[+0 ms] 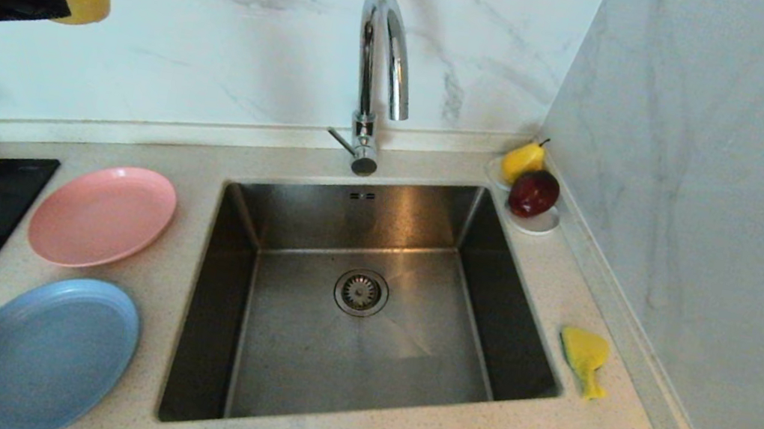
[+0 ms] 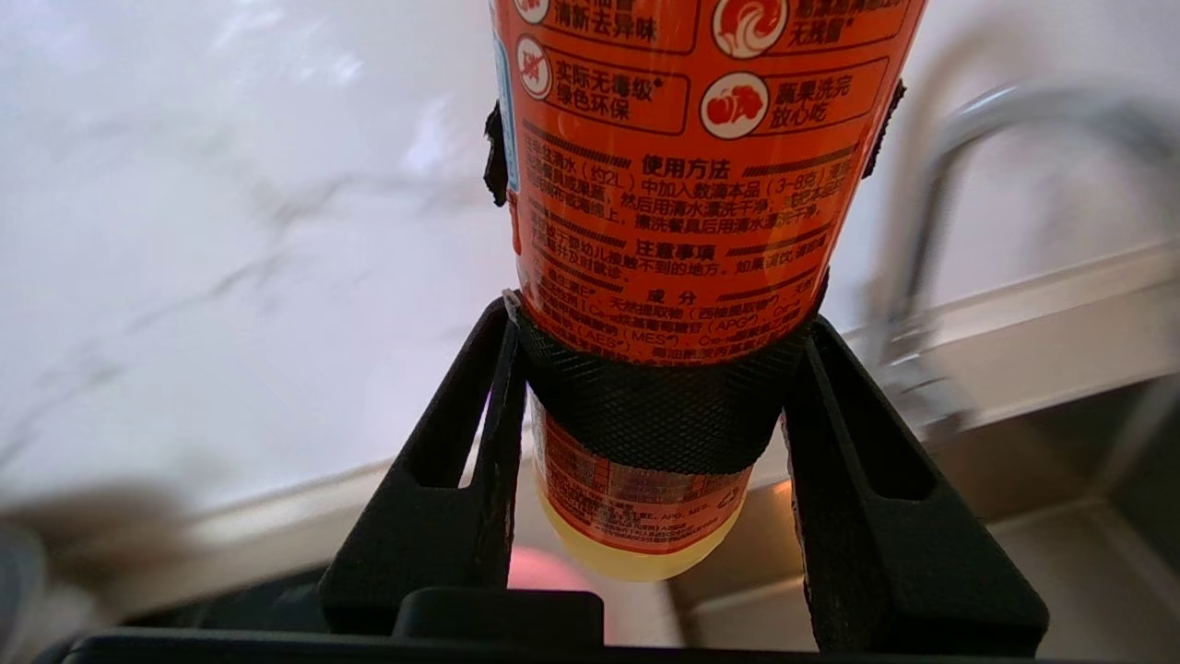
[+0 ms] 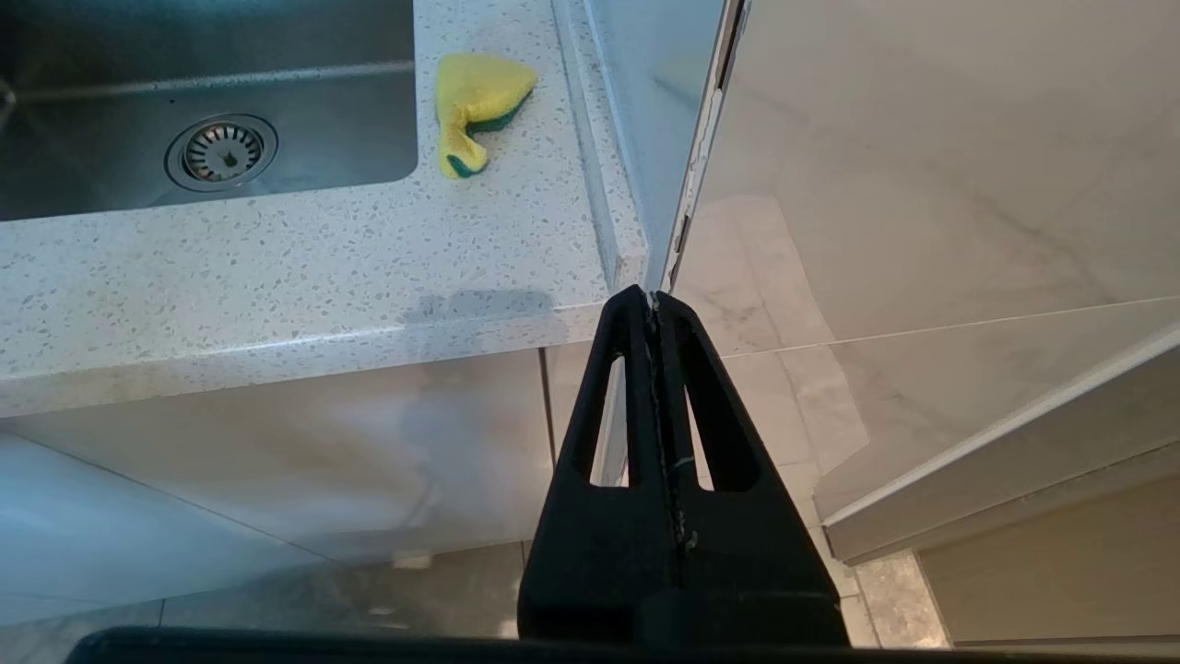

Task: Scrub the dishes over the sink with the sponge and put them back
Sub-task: Squeeze it onto the sponge

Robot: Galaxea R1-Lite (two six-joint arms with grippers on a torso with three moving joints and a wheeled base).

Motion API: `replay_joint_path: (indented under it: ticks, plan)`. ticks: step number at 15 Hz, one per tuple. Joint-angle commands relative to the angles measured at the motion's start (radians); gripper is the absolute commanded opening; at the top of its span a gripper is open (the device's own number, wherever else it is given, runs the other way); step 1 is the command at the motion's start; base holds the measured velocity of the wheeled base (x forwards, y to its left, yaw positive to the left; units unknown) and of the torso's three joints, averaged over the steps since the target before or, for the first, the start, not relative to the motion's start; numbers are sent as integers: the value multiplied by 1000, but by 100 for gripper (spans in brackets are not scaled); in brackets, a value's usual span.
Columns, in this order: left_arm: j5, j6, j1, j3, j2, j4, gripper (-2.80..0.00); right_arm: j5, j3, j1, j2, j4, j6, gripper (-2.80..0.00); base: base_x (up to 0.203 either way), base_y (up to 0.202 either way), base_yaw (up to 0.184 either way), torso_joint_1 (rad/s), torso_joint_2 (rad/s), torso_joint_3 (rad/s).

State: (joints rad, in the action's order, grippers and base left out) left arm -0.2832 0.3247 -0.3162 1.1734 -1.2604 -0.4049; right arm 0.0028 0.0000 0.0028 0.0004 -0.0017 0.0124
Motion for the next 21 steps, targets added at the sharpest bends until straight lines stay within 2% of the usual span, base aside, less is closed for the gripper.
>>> replay_joint_path:
  ticks: [1, 4, 6, 8, 11, 15, 18, 21]
  plan:
    - [-1, 19, -65, 3, 18, -1, -280, 0, 0, 0, 0, -1, 0, -280, 0, 0, 0, 0, 0, 0]
    - [-2, 50, -146, 4, 12, 0, -280, 0, 0, 0, 0, -1, 0, -280, 0, 0, 0, 0, 0, 0]
    - [-2, 99, -186, 4, -11, 4, -280, 0, 0, 0, 0, -1, 0, -280, 0, 0, 0, 0, 0, 0]
    - [-8, 112, -239, 6, -26, 8, -280, 0, 0, 0, 0, -1, 0, -280, 0, 0, 0, 0, 0, 0]
    - [-5, 134, -267, 72, -78, 26, -280, 0, 0, 0, 0, -1, 0, -280, 0, 0, 0, 0, 0, 0]
    - [-13, 154, -373, 145, -159, 48, -280, 0, 0, 0, 0, -1, 0, -280, 0, 0, 0, 0, 0, 0]
    - [-54, 190, -457, 206, -232, 60, -280, 0, 0, 0, 0, 0, 0, -280, 0, 0, 0, 0, 0, 0]
    - [-72, 207, -505, 289, -313, 61, -280, 0, 0, 0, 0, 0, 0, -280, 0, 0, 0, 0, 0, 0]
